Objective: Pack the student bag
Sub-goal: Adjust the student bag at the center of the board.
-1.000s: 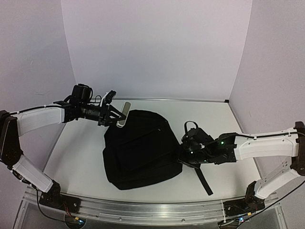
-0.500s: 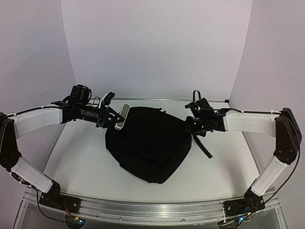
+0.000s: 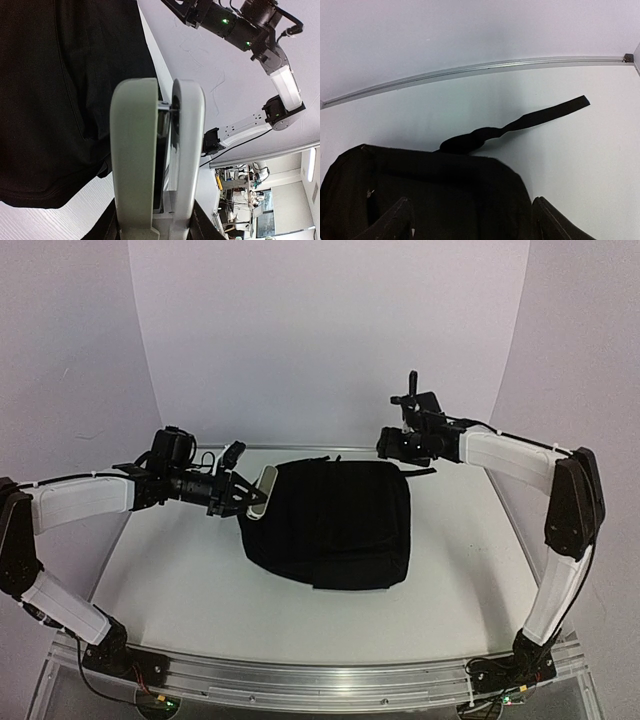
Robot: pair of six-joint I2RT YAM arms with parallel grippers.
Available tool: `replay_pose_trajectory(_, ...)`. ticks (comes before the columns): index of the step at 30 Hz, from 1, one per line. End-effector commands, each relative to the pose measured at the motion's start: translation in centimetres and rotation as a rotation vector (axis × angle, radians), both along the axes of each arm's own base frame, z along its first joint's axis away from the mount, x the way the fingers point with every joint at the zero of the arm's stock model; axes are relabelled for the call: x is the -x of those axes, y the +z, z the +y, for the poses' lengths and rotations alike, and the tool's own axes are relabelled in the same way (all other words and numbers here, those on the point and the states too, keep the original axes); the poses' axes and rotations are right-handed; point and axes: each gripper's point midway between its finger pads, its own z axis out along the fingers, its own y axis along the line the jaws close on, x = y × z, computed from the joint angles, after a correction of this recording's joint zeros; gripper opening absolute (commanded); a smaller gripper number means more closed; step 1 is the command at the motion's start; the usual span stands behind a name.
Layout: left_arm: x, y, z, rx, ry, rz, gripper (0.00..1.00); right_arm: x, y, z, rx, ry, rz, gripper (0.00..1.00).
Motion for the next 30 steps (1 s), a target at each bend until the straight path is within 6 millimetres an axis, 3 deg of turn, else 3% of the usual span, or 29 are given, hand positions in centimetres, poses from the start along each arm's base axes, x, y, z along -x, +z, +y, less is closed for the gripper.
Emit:
replay_pose_trajectory(1,-0.6,2.8,-0.2,0.057,0.007,-0.096,0.0,4.6,0.7,3.6,0.031,0.093,0.018,0.75)
replay_pose_trajectory(5,-0.7,2.7,-0.4,0.06,-0.005,-0.092,0.0,7.9,-2.4,7.1,-0.002,0.185,0.11,0.59)
replay_pose_trajectory(8,-0.7,2.7,-0.4,0.059,-0.007,-0.093,0.0,9.2,-4.0,8.9,0.008,0.22,0.144,0.52)
replay_pose_trajectory(19,-0.2,2.6,0.1,0.044,0.012,-0.103,0.0,8.6,-8.3,11.5,0.079,0.203,0.187,0.49)
replay_pose_trajectory(22,-0.1,2.6,0.3,0.037,0.019,-0.107,0.0,8.8,-8.4,13.1,0.079,0.241,0.181,0.53)
replay_pose_trajectory(26,-0.2,2.5,0.4,0.035,0.021,-0.105,0.0,9.2,-7.7,15.0,0.081,0.257,0.156,0.72)
replay_pose_trajectory(30,-0.3,2.4,0.2,0.037,0.018,-0.108,0.0,8.8,-9.2,14.5,0.128,0.18,0.168,0.76)
